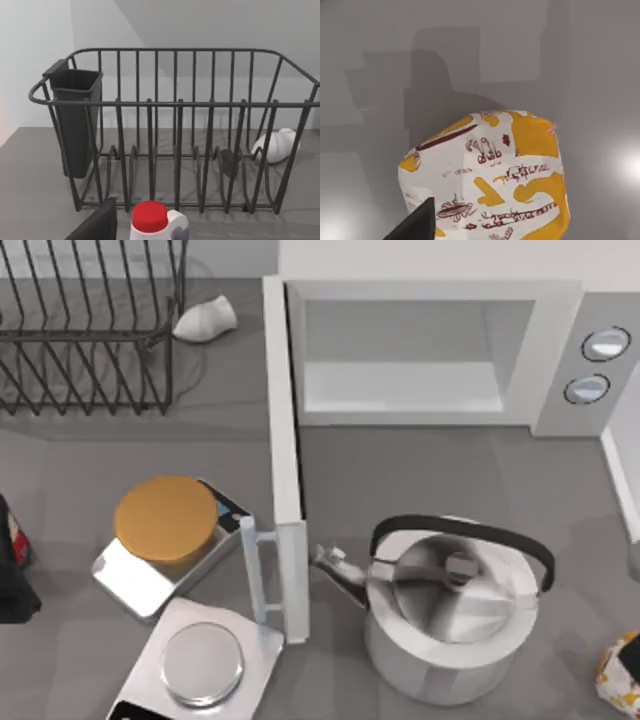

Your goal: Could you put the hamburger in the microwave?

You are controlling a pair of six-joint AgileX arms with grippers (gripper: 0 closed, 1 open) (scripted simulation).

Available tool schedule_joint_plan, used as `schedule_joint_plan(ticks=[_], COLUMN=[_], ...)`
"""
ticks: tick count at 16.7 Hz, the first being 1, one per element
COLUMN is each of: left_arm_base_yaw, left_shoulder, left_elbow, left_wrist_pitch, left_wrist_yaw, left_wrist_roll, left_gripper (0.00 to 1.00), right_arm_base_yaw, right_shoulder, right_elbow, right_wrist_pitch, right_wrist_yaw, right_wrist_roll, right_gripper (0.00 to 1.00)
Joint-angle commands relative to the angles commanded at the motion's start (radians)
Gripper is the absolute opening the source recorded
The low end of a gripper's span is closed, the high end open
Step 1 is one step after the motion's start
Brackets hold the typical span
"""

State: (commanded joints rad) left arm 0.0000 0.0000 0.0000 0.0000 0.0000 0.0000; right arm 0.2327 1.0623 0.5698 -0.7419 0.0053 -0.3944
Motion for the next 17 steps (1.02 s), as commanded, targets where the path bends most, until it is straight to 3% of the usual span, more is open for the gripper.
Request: schedule_joint_plan(ticks=[7,17], left_arm_base_yaw=[0.000,0.000], left_shoulder=[0.000,0.000], left_elbow=[0.000,0.000], left_wrist_pitch=[0.000,0.000], left_wrist_yaw=[0.000,0.000], left_wrist_roll=[0.000,0.000], left_gripper=[1.00,1.00], right_arm_base_yaw=[0.083,0.026], right_shoulder=[0.319,0.329], right_elbow=[0.216,0.129], right_wrist_pitch=[-0.227,-0.142], right_wrist_yaw=[-0.001,0.001], right_wrist_roll=[-0.133,-0.198], right_gripper=[1.00,1.00])
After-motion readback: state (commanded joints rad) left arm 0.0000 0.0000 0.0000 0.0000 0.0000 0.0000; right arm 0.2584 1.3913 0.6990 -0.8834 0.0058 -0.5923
